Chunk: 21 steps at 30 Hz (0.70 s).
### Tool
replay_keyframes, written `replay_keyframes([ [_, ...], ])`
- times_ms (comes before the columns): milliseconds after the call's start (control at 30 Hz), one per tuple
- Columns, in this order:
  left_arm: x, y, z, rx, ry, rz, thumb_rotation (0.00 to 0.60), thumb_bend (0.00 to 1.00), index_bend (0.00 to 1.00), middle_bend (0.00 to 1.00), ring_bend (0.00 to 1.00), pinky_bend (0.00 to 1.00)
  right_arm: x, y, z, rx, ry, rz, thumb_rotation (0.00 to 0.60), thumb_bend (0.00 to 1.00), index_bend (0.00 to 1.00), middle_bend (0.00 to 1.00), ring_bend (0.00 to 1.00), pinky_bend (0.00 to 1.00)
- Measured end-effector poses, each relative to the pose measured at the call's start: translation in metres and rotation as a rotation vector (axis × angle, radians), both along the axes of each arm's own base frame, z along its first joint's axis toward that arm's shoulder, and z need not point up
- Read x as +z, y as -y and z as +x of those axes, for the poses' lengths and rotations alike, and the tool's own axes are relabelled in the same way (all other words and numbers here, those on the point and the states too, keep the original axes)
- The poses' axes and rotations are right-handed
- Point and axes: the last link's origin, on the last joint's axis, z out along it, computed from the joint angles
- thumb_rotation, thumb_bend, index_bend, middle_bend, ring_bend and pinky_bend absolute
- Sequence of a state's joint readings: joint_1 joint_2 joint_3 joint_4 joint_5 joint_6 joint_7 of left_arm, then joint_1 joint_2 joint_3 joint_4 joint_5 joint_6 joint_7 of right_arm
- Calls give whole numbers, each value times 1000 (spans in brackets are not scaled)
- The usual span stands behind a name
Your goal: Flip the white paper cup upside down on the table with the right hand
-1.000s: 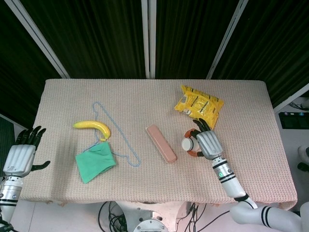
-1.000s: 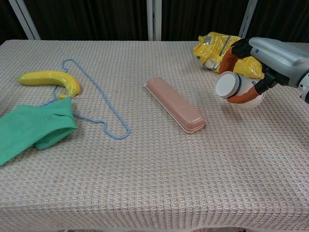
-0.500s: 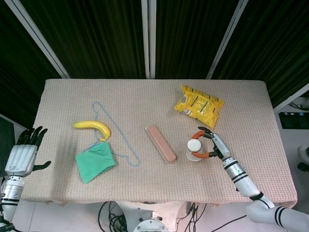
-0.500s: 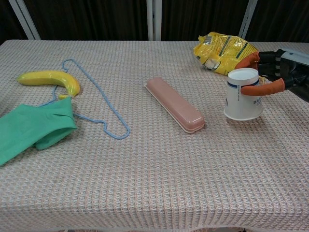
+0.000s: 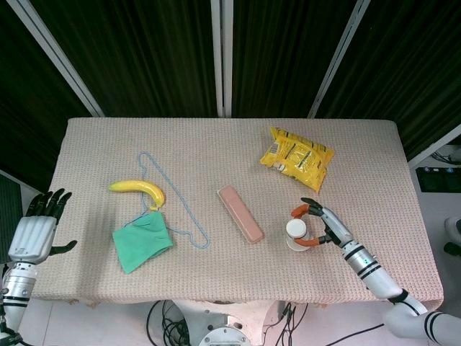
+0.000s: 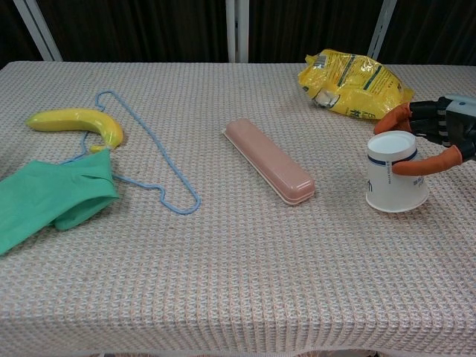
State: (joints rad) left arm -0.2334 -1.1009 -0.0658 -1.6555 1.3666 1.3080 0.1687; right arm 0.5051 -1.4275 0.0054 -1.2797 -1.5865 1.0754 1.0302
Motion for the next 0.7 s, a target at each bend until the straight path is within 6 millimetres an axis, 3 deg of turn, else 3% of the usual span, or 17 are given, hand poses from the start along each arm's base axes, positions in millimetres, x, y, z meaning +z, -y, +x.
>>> replay_keyframes([
  [133, 0, 0, 1, -2, 0, -1, 600, 127, 16, 0, 0, 0, 10, -8, -6, 27, -27, -24, 600, 70, 0, 150, 0, 0],
  [433, 0, 1, 3, -15, 0, 2, 600, 127, 15, 0, 0, 0, 53, -28, -14, 111, -89, -184, 600, 28, 0, 18, 0, 0],
  [700, 3, 2, 4, -32, 17, 20, 600, 127, 16, 0, 0, 0, 100, -57, -40, 128, -508, -434, 600, 26, 0, 0, 0, 0],
])
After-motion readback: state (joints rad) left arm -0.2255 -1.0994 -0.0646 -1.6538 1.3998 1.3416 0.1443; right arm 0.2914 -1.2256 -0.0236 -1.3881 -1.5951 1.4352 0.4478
